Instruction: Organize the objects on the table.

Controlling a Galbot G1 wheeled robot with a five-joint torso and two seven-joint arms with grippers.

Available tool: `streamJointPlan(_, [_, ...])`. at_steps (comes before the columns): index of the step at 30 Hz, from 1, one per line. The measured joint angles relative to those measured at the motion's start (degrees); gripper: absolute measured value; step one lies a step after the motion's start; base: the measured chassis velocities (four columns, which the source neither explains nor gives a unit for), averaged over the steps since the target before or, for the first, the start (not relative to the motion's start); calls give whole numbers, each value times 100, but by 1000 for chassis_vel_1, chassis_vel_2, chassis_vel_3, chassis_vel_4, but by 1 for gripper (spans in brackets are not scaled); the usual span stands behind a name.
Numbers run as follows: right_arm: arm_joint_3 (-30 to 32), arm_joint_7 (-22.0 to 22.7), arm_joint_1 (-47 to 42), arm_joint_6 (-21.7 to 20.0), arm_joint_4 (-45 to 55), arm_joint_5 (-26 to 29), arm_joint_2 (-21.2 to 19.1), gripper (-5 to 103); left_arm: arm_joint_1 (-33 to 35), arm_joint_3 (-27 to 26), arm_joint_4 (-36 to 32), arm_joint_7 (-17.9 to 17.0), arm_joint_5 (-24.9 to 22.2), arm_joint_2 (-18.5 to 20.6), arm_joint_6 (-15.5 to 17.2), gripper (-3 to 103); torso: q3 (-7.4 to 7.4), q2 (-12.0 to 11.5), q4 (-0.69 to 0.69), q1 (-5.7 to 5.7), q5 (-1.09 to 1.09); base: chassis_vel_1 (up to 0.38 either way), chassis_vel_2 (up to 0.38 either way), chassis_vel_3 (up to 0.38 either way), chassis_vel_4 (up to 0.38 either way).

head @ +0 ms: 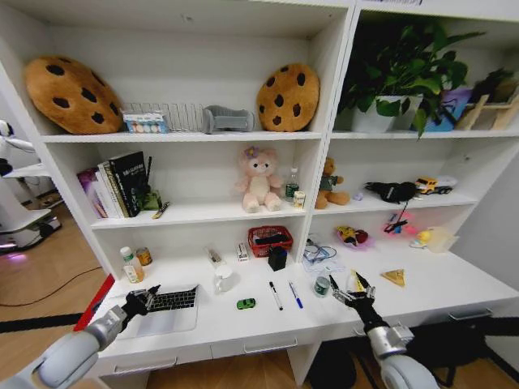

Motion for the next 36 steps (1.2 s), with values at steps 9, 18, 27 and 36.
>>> streamJointPlan(9, [-30, 60, 86, 16, -36, -4, -36, 100, 601, -3, 115, -7, 507, -426, -173, 0, 0, 0, 1, 0, 0, 0, 0, 0, 0])
streamJointPlan(18, [-83, 110, 121, -12, -23, -43, 4, 100, 688, 19, 216, -41, 623, -725, -279, 0, 0, 0, 1, 0, -1, 0, 0, 0, 0])
streamJointPlan(27, [-150, 151, 67, -43, -25, -254, 68, 100, 92, -476, -46, -378, -402, -1071, -58, 20, 1, 0, -2, 0, 0, 0, 0, 0, 0])
streamJointPlan(36, [-171, 217, 7, -175, 33, -438, 114, 100, 195, -1277, -404, -417, -1012, -1768, 56, 58, 0, 0, 2, 0, 0, 0, 0, 0, 0])
